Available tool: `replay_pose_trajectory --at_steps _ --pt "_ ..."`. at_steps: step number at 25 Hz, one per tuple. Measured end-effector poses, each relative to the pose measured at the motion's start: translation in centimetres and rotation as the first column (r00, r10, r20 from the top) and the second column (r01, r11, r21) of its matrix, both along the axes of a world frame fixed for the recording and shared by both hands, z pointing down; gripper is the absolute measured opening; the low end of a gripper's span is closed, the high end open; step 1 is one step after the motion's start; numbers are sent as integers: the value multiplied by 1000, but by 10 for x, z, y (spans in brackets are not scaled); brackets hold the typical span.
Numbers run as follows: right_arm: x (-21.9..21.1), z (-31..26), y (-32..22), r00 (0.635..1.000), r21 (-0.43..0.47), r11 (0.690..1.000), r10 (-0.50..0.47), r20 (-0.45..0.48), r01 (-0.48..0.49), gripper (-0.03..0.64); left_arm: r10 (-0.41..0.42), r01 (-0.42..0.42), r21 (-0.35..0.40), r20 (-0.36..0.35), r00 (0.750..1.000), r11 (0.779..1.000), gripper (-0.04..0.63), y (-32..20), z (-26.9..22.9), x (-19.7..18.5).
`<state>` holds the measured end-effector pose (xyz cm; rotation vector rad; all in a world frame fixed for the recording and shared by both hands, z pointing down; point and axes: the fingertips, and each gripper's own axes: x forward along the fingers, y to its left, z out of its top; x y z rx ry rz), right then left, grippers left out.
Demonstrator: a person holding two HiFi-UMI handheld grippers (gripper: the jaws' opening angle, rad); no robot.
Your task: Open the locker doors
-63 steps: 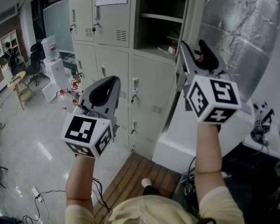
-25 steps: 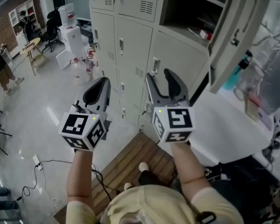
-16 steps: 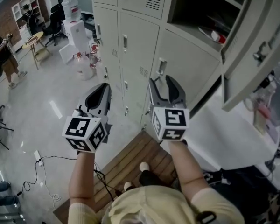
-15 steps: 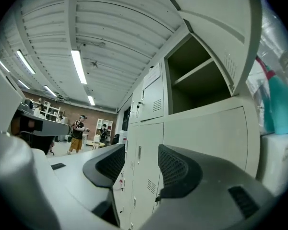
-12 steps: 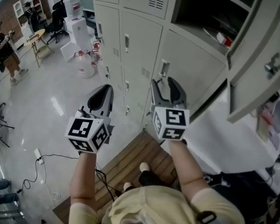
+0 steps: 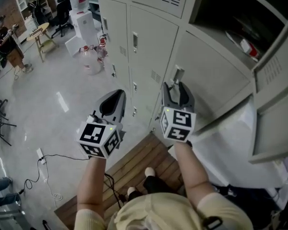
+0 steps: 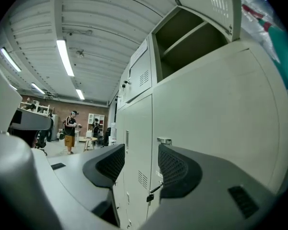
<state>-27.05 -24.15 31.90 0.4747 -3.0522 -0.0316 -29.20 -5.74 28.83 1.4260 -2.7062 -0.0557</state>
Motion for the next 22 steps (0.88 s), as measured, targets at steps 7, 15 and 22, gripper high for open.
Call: replay_pose_trajectory --at_steps 7,15,22 --pt "-35 21 -26 997 -28 997 72 -25 -72 216 2 -2 -13 -21 1000 1000 6 -12 20 -24" --pt "-58 30 -38 987 -54 985 161 -19 -162 216 9 -10 -16 -43 999 1000 6 -23 29 -37" --pt "-69 31 -47 977 -70 975 212 -9 -212 216 -6 5 -16 -44 999 1000 6 -18 30 -41"
